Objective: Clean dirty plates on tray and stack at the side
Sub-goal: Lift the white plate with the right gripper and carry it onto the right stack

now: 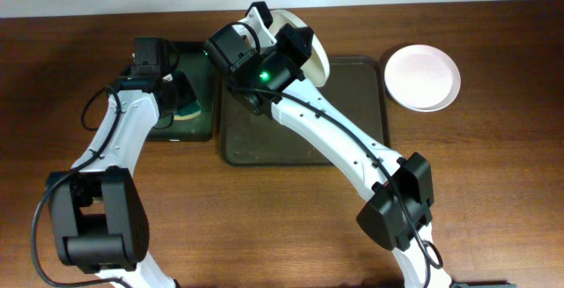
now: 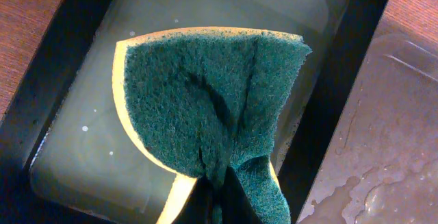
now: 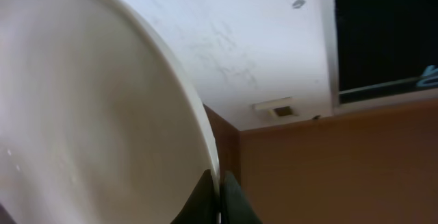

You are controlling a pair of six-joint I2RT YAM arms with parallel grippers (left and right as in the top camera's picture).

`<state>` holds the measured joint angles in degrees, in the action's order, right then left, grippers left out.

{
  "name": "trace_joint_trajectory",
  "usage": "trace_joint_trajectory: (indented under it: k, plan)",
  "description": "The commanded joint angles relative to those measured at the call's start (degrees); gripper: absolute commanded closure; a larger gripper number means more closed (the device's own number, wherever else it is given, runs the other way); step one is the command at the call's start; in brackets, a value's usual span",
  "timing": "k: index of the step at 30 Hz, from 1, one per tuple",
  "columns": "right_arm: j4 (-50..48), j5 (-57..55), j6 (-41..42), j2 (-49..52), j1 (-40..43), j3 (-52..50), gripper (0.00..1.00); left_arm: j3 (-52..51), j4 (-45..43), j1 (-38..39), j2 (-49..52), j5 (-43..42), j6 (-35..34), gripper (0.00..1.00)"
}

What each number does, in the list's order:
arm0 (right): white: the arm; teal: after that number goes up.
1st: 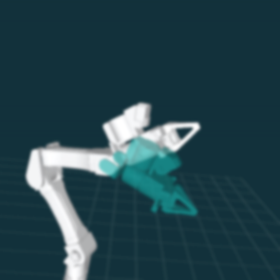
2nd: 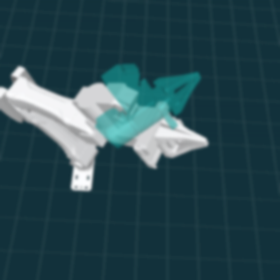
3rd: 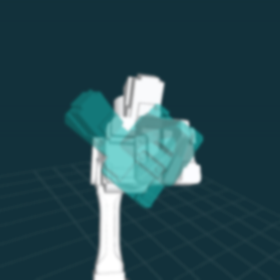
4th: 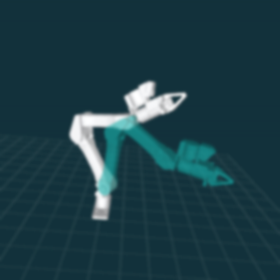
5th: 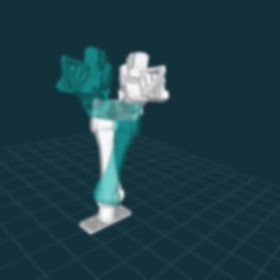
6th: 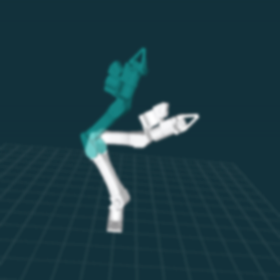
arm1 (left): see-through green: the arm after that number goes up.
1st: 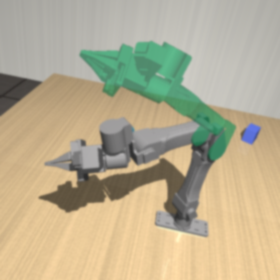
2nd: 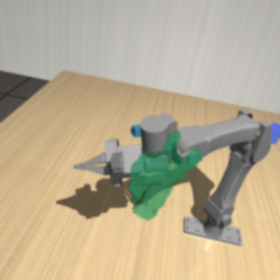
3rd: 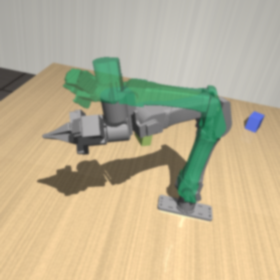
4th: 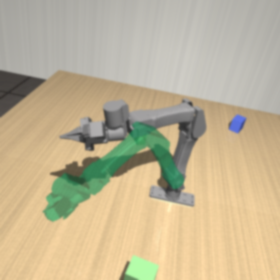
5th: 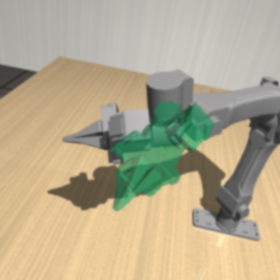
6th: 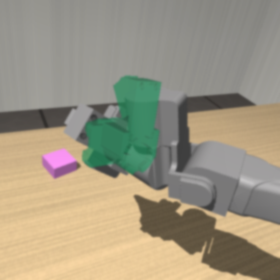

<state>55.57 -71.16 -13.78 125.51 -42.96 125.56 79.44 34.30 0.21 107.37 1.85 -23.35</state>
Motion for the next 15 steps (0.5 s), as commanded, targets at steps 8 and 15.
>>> trace_joint_trajectory:
  k: [8, 15]
  plan:
    - [0.8, 6.8, 3.5, -1.7, 1.6, 0.9, 0.96, -0.1, -0.1, -0.2, 0.5, -0.6, 0.9, 1.0]
    - [8.2, 56.1, 18.1, -1.7, 19.5, 0.9, 0.96, -0.1, 0.1, -0.2, 0.5, -0.6, 0.9, 1.0]
